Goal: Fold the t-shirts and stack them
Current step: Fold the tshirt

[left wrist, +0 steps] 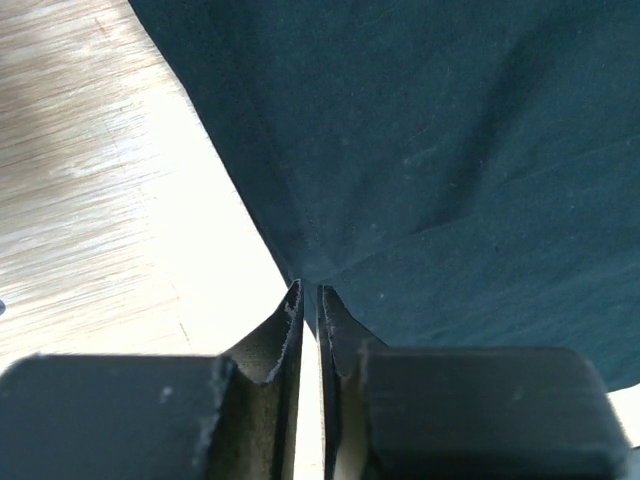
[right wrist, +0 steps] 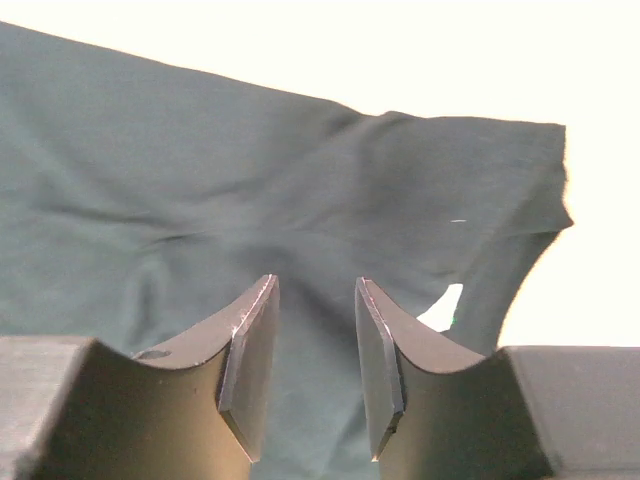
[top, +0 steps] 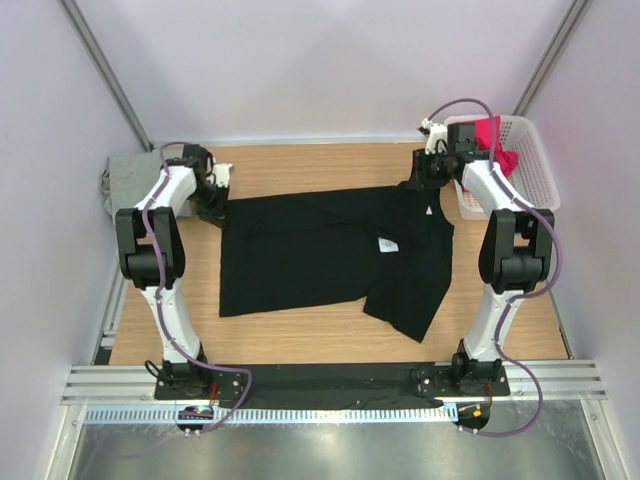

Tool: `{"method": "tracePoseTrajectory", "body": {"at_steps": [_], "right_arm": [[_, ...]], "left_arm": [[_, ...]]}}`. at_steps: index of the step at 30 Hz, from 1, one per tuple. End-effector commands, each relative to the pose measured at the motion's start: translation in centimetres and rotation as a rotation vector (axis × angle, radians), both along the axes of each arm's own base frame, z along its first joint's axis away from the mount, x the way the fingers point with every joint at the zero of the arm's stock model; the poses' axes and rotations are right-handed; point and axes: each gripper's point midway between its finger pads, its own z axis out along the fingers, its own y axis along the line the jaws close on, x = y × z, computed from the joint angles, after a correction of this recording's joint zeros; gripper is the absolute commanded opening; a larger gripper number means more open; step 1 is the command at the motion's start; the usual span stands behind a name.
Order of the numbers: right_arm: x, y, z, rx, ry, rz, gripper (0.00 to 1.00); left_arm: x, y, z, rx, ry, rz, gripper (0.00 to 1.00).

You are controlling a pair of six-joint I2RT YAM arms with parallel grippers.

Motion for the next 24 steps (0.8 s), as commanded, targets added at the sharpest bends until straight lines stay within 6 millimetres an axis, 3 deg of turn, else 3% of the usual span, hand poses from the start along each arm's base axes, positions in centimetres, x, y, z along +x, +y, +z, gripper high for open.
{"method": "tracePoseTrajectory", "body": {"at_steps": [1,2,5,9,11,14,18,24], "right_arm": [[1.8,-1.1,-2.8,-0.017,0.032,-0.039,0.43],[2.4,-2.5,-2.9,-0.015,0.029,-0.07,0.43],[3.2,-2.6,-4.3,-0.018,0.044,-0.072,0.42],[3.6,-2.5,-4.4,-0.006,0.046,-0.071,0.43],[3.4,-2.4,-4.9,-0.003,0.06,-0.075,0.43],[3.1,-2.4,-5.6,0.001,0.078,-0.08,0.43],[2.8,-2.5,-7.0,-0.003,0.108,-0.081,0.43],[3.1,-2.6,-7.5,-0.013,0.113,-0.086,0.43]], "left_arm": [[0.4,0.5,1.7,0.012,-0.038,-0.02,0.11],[0.4,0.5,1.6,0.014,-0.037,-0.022,0.12],[0.4,0.9,1.5,0.006,-0.026,-0.024,0.25],[1.0,0.8,4.0,-0.041,-0.084,-0.001,0.54],[1.9,0.6,4.7,-0.051,-0.114,0.01,0.57],[2.7,0.4,4.3,-0.066,-0.087,0.013,0.57],[4.6,0.3,2.1,-0.081,-0.051,0.033,0.56],[6.2,0.1,-0.4,-0.037,-0.032,0.026,0.54]]}}
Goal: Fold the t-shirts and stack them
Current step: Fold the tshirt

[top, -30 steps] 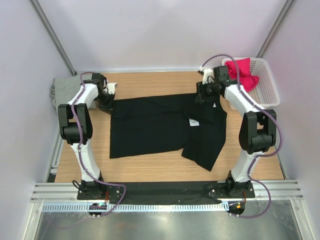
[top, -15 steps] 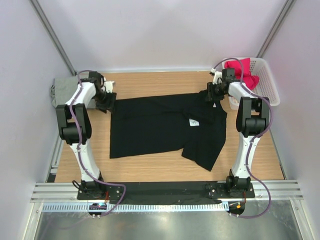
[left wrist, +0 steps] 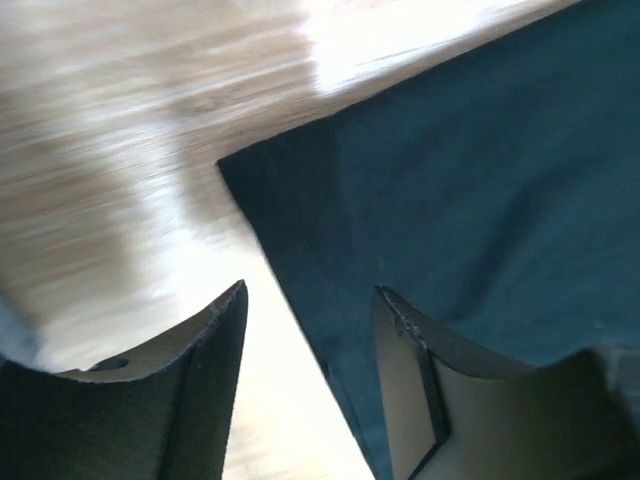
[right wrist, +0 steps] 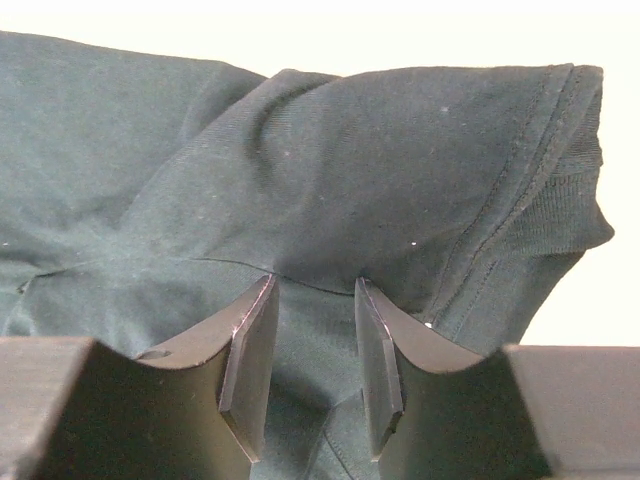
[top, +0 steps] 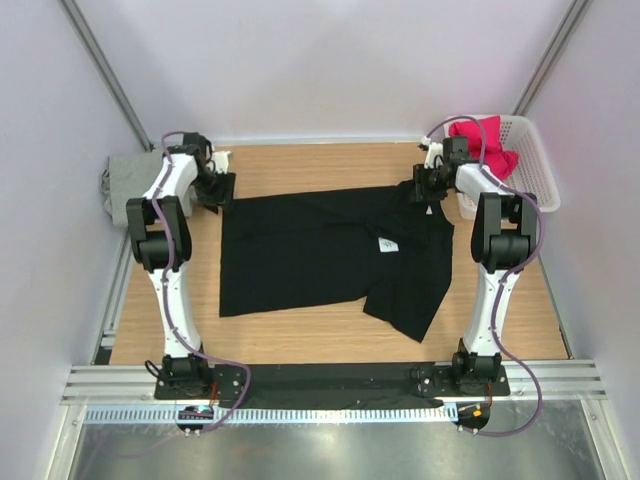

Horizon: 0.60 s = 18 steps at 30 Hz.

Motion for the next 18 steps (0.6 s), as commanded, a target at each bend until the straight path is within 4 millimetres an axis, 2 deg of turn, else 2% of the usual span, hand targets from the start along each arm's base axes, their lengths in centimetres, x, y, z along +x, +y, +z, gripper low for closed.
{"method": "tracePoseTrajectory", "body": {"at_steps": [1,4,7,8,11,14,18], "right_arm": [[1.6,0.0,0.9,-0.007,-0.044,-0.007,0.43],[1.6,-0.2,0.6,-0.023,-0.04,-0.006,0.43],[1.6,-0.6,0.0,-0.039,-0.028,-0.014,0.43],[1.6,-0.8,-0.4,-0.051,-0.022,-0.022,0.43],[1.6,-1.3,-1.0,-0.095,-0.014,-0.041,0.41],[1.8,-2.1,-1.6,-0.164,-0.008,-0.057,0.35],[2.5,-3.3,-2.6,-0.223,-0.002,-0.087,0.15]], "left_arm": [[0.6,-0.4,-1.3,0.019,0.024,0.006,0.53],[1.1,0.1,-2.6,0.05,0.033,0.016,0.48],[1.8,0.2,-3.2,0.074,0.028,0.03,0.4],[2.1,0.5,-3.6,0.089,0.028,0.043,0.31],[2.8,0.5,-4.6,0.106,0.029,0.046,0.17],[3.2,0.8,-5.5,0.13,0.033,0.057,0.05],[4.7,1.2,-5.4,0.16,-0.005,0.068,0.0]]}}
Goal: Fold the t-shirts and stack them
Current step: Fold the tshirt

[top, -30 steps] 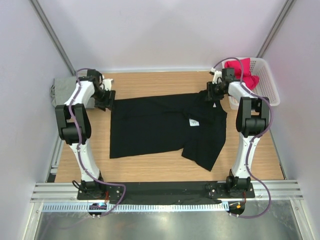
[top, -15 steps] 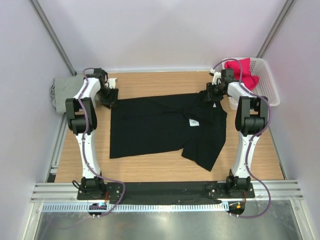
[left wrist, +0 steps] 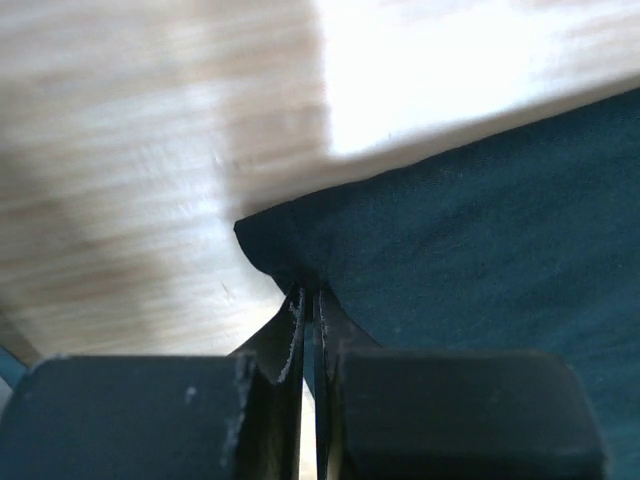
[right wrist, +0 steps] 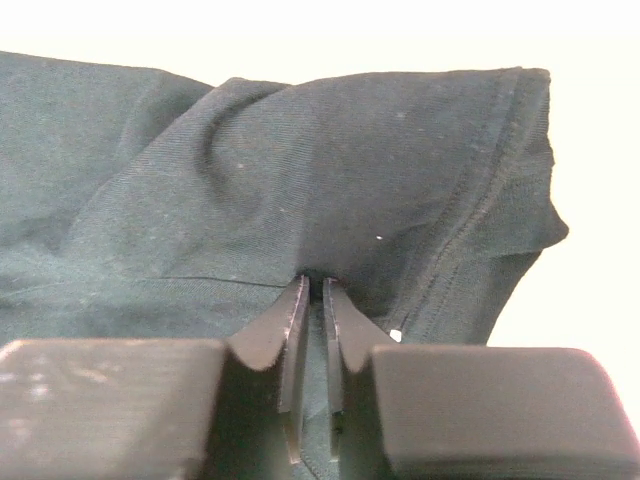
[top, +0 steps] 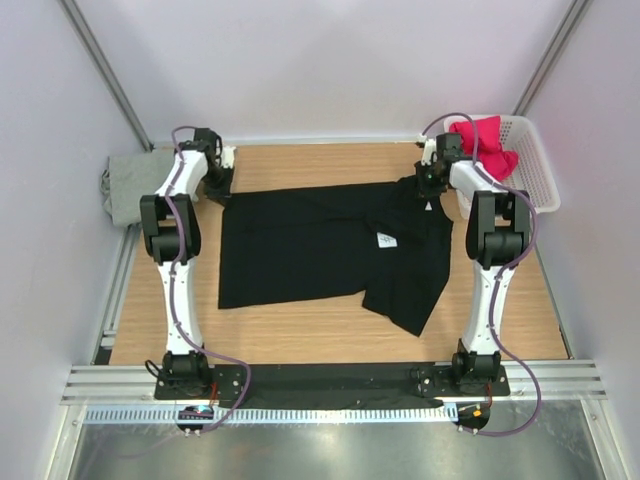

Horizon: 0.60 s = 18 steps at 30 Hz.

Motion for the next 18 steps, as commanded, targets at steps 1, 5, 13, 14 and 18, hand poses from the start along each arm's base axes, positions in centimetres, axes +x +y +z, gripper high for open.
{"method": "tracePoseTrajectory", "body": {"at_steps": [1,5,13,14,18], "right_arm": [[1.0,-2.2,-1.6,-0.114,0.005,-0.046,0.15],[2.8,-1.1,-1.4,-0.165,-0.02,-0.018,0.14],[5.8,-1.5,-0.8,-0.215,-0.08,-0.036,0.21],[6.3,-1.5,0.2,-0.212,-0.107,-0.046,0.25],[6.8,-2.4,5.4,-0.257,-0.2,-0.081,0.38]], "left_arm": [[2.0,1.1,-1.8,0.067,-0.032,0.019,0.0],[4.1,1.3,-1.4,0.081,-0.075,0.011,0.0],[8.4,2.8,0.3,0.162,-0.208,0.033,0.11],[8.5,1.3,1.2,0.184,-0.224,0.002,0.21],[9.0,-0.2,7.7,0.157,-0.337,0.008,0.46]]}}
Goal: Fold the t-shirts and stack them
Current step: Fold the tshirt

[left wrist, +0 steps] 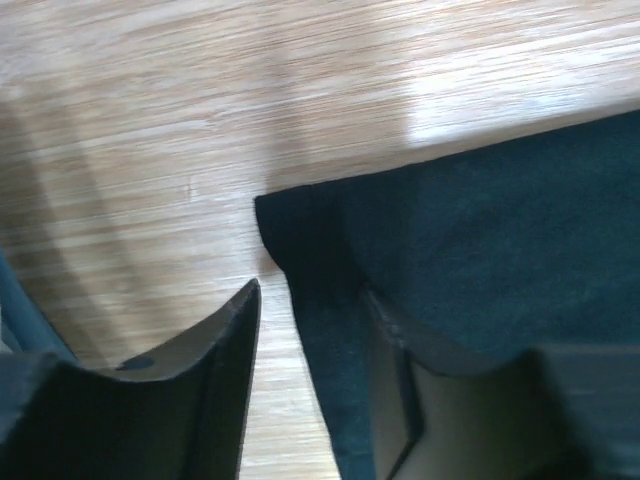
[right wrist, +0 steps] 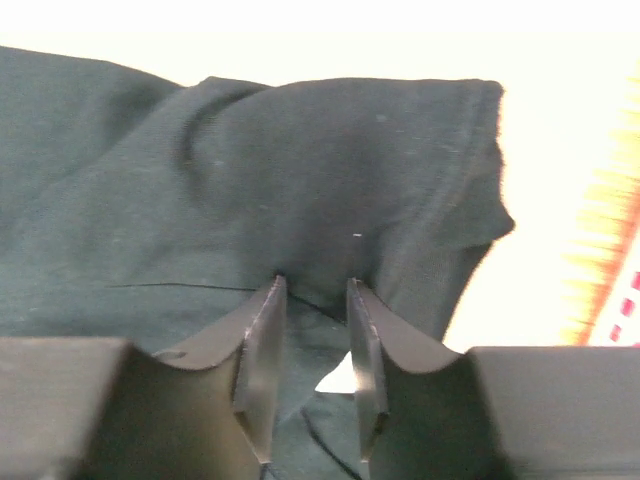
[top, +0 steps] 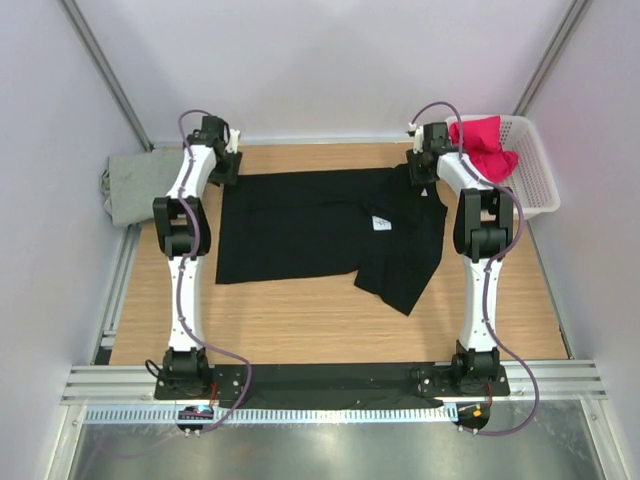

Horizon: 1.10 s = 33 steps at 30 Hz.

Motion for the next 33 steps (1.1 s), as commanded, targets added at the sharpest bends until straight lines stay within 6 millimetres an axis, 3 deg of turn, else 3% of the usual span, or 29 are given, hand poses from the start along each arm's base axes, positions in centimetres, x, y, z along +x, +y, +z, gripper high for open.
{"method": "tracePoseTrajectory", "body": {"at_steps": [1,2,4,5,6,8,9,10,12,13,15,16,19,22,26,30,31,33], "right_arm": [[0.9,-2.1,5.7,-0.078,-0.117,-0.054,0.4],[0.8,-2.2,8.3,-0.08,-0.161,-0.058,0.42],[0.3,-2.1,10.2,-0.07,-0.184,-0.058,0.43],[-0.1,-2.0,10.9,-0.064,-0.186,-0.056,0.44],[-0.7,-1.6,12.5,-0.043,-0.205,-0.044,0.44],[-2.4,-1.0,12.0,0.002,-0.16,-0.022,0.44],[-3.1,-0.2,13.1,0.046,-0.168,0.006,0.44],[-4.5,0.1,11.8,0.083,-0.116,0.003,0.44],[-6.1,0.1,11.2,0.143,-0.073,-0.004,0.44],[-7.7,1.5,10.4,0.222,-0.024,0.014,0.45],[-9.2,-0.1,9.5,0.318,0.023,-0.029,0.45],[-10.7,0.8,8.8,0.39,0.071,-0.007,0.45],[-13.0,1.1,7.6,0.463,0.134,-0.001,0.47],[-14.1,1.2,7.0,0.468,0.161,0.004,0.47],[-14.1,2.1,8.5,0.509,0.133,0.056,0.47],[-13.3,3.8,10.8,0.478,0.077,0.143,0.47],[-13.2,5.2,11.3,0.462,0.068,0.185,0.47],[-13.1,6.6,11.1,0.4,0.068,0.222,0.47]], "left_arm": [[1.7,-1.7,8.8,0.024,-0.19,-0.012,0.52],[1.3,-2.2,11.7,0.019,-0.235,-0.01,0.53],[0.4,-4.1,14.0,-0.002,-0.265,-0.04,0.55],[-0.5,-5.1,16.1,-0.035,-0.29,-0.067,0.56],[-1.6,-6.3,15.2,-0.073,-0.25,-0.085,0.56],[-3.4,-8.4,14.8,-0.123,-0.2,-0.121,0.57],[-4.8,-9.4,13.7,-0.158,-0.148,-0.139,0.57],[-5.7,-10.3,13.1,-0.175,-0.113,-0.148,0.57],[-7.8,-11.1,11.7,-0.213,-0.034,-0.156,0.57],[-9.5,-11.7,9.7,-0.257,0.046,-0.13,0.56],[-11.2,-12.4,8.9,-0.309,0.102,-0.14,0.56],[-12.9,-12.8,7.4,-0.346,0.171,-0.138,0.56],[-14.9,-13.3,5.9,-0.382,0.239,-0.131,0.55],[-16.8,-12.9,3.9,-0.376,0.309,-0.115,0.55],[-18.0,-12.4,2.4,-0.352,0.354,-0.101,0.55],[-18.8,-11.9,1.6,-0.335,0.383,-0.086,0.55],[-19.0,-11.8,1.5,-0.331,0.389,-0.081,0.55],[-19.1,-11.6,1.6,-0.32,0.38,-0.078,0.55]]}}
